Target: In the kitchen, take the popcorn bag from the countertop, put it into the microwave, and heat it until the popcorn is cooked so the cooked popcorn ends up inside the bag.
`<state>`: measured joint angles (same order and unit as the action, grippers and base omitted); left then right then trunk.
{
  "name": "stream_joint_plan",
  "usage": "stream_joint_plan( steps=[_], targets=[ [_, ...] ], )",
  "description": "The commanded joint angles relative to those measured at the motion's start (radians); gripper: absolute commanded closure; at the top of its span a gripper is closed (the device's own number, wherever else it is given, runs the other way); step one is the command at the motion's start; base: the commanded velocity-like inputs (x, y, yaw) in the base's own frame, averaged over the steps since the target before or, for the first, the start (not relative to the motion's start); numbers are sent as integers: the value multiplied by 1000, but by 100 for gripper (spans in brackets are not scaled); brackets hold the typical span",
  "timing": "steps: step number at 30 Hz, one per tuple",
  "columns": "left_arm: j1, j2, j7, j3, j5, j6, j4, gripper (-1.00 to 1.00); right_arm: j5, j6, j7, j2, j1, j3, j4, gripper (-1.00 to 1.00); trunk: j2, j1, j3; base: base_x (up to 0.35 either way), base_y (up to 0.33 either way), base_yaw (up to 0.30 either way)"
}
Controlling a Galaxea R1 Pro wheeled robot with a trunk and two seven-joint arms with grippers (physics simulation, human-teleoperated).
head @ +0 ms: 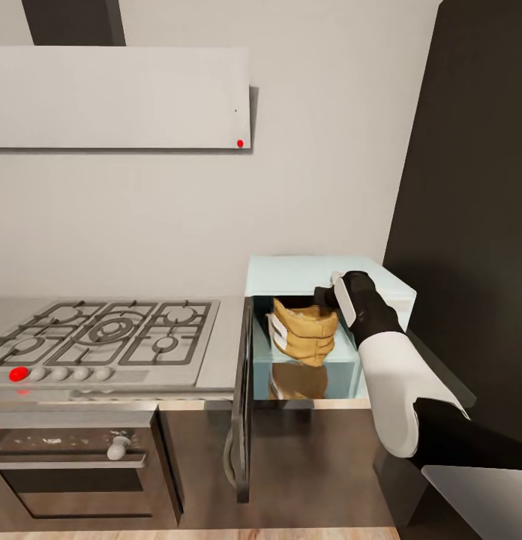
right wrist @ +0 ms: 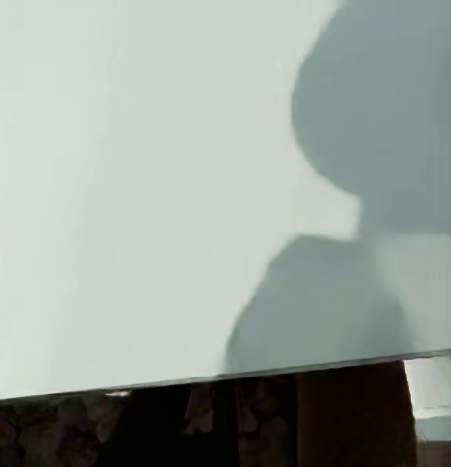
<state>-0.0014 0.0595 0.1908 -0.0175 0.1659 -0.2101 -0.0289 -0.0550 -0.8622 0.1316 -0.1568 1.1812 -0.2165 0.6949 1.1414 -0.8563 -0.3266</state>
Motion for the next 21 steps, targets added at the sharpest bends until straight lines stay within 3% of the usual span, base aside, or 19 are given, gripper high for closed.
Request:
stream_joint_plan(
  steps=[1,15,21],
  targets=[
    [0,0,1,-1,5,-3,0,-100,-3,5,-9,-1,2,-3,3,-100,1,0,-1,0,0,0],
    [0,1,1,-1,5,-3,0,-100,-13,-5,-17,0,2,3,5,-100,1,0,-1,-7,0,0],
    [0,0,10,-1,6,-5,0,-100,-13,-7,-18,0,2,4,26,-100,1,0,-1,-295,0,0]
  ],
)
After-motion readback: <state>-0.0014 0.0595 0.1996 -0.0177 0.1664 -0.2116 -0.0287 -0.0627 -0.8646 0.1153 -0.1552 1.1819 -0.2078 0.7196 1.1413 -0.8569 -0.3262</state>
